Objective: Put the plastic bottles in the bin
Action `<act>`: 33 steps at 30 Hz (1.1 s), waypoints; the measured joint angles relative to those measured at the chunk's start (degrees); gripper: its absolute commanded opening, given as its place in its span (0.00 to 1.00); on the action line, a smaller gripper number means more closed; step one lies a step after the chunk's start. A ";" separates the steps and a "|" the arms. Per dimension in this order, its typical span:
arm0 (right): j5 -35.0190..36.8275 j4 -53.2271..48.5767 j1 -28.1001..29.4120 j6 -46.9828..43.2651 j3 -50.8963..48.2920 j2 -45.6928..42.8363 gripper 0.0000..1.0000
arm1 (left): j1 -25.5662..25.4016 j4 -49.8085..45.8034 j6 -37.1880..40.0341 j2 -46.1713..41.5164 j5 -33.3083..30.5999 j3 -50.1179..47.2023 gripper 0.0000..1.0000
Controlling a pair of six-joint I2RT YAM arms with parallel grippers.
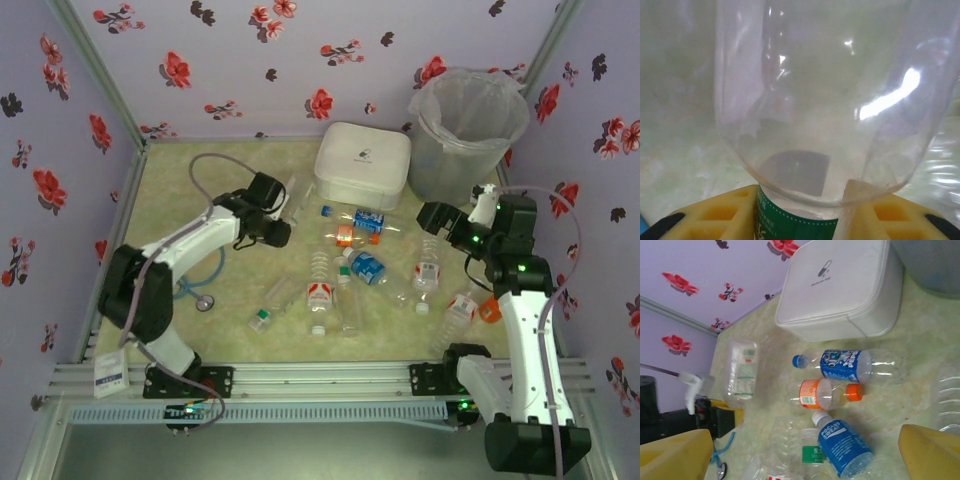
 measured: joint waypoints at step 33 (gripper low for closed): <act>3.63 23.76 30.34 12.20 2.78 24.63 0.57 | -22.27 21.29 -8.81 -16.44 -4.13 -17.86 0.00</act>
